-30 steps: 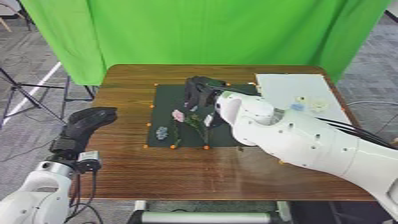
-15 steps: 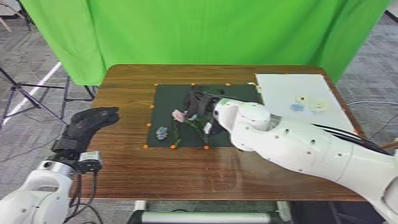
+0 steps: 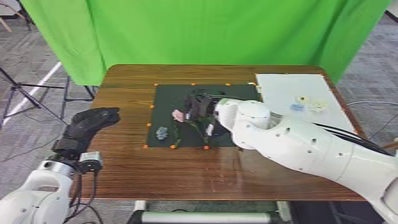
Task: Arrange flowers
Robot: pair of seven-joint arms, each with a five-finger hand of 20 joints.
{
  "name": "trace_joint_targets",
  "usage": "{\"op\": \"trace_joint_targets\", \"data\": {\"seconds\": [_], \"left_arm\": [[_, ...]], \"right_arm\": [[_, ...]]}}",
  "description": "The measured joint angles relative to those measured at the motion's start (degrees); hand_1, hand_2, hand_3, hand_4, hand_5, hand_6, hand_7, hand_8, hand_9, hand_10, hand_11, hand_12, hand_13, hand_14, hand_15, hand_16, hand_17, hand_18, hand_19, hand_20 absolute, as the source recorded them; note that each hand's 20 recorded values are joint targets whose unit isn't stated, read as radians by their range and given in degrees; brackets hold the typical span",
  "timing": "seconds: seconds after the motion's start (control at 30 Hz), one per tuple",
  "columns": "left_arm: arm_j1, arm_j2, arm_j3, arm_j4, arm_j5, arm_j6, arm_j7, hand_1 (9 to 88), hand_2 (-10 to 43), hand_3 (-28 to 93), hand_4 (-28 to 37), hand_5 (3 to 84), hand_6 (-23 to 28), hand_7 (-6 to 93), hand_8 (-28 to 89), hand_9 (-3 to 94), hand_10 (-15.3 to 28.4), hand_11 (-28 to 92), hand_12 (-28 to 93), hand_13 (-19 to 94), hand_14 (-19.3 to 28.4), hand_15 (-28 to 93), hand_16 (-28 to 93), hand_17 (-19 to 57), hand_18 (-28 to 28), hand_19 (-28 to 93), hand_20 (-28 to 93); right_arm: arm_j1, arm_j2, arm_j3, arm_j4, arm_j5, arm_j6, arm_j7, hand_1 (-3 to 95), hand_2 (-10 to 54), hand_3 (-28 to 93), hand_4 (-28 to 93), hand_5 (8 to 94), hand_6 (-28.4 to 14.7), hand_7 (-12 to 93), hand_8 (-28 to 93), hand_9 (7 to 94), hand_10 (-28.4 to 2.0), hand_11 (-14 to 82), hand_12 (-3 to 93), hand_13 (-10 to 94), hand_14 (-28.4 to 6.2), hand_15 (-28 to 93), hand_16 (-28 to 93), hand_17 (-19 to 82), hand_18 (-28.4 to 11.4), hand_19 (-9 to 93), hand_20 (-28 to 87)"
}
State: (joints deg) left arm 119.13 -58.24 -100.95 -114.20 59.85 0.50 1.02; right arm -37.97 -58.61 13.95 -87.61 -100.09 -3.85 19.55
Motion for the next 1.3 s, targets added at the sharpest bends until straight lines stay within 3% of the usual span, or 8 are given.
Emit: {"op": "trace_joint_targets", "data": {"seconds": [0.53,0.77,0.87,1.0,1.1,1.2,1.3], "left_arm": [[-0.1,0.0,-0.01,0.06,0.0,-0.2,0.09,43.8,7.3,57,-12.3,50.6,0.9,21.1,-4,47.6,14.4,26,9,37,18.0,23,-5,3.7,10.1,17,12],[0.0,-0.07,-0.09,0.05,0.01,-0.28,0.14,43.7,7.0,57,-12.2,51.0,0.9,20.7,-3,47.6,14.4,26,10,37,18.1,24,-5,3.7,10.2,16,12],[0.1,-0.13,-0.24,0.01,0.02,-0.3,0.18,43.8,6.9,57,-12.2,51.0,0.9,20.8,-3,47.8,14.2,26,10,37,18.1,24,-5,3.7,10.1,16,12],[0.3,-0.2,-0.68,-0.05,0.03,-0.3,0.33,43.8,6.8,57,-12.2,51.2,0.9,20.5,-3,48.2,14.5,26,10,38,18.0,24,-5,3.7,10.2,16,12],[0.8,-0.28,-1.2,-0.17,0.02,-0.17,0.45,43.8,6.8,57,-12.4,51.2,0.9,20.6,-3,48.1,14.4,26,10,38,17.9,24,-5,3.7,10.2,16,12],[1.3,-0.34,-1.49,-0.3,-0.07,-0.02,0.5,43.9,6.8,57,-12.5,51.2,1.0,20.7,-3,48.2,14.3,26,10,38,18.0,24,-5,3.7,10.3,17,12],[1.5,-0.4,-1.47,-0.3,-0.07,-0.03,0.51,43.9,6.8,57,-12.4,51.2,1.0,20.7,-3,48.2,14.4,25,10,38,18.0,24,-5,3.6,10.3,17,12]], "right_arm": [[1.2,0.6,0.8,-0.1,0.4,-0.2,1.7,44.9,-9.5,67,-15,53.3,5.5,11,-8,54.2,-16.8,7.0,17.9,82,-2.2,69,29,57,-14.3,93,61],[1.4,1.6,2.1,-0.7,0.5,-1.7,1.8,43.2,-9.5,67,-15,48.4,4.5,10,-8,51.3,-17.1,6.8,17.5,82,-2.1,67,30,56,-15.0,93,58],[1.2,3.1,3.7,-2.5,-0.2,-1.6,1.6,39.7,-9.5,67,-15,44.1,1.5,8,-6,49.7,-16.5,7.3,19.3,79,-3.9,68,30,53,-15.7,93,57],[-1.5,7.3,10.2,-8.5,-5.5,0.5,0.8,35.8,-9.5,67,-16,41.4,-0.9,6,-4,47.9,-15.9,7.3,22.7,77,-4.5,69,30,52,-15.9,93,56],[-5.3,11.6,16.7,-12.8,-10.1,5.5,0.7,32.7,-9.5,66,-18,41.3,-1.5,6,-3,47.7,-16.2,7.0,23.7,76,-5.3,69,30,52,-16.1,93,56],[-9.4,15.9,23.4,-13.8,-10.1,10.3,1.3,29.9,-9.5,63,-20,41.6,-2.1,6,-3,47.9,-16.8,6.9,24.4,75,-6.8,70,30,50,-17.2,93,56],[-14.8,20.1,31.0,-13.3,-9.6,11.0,3.6,28.1,-9.5,62,-22,41.8,-2.4,5,-3,48.1,-17.2,6.7,24.8,74,-7.2,70,30,50,-17.6,93,56]]}}
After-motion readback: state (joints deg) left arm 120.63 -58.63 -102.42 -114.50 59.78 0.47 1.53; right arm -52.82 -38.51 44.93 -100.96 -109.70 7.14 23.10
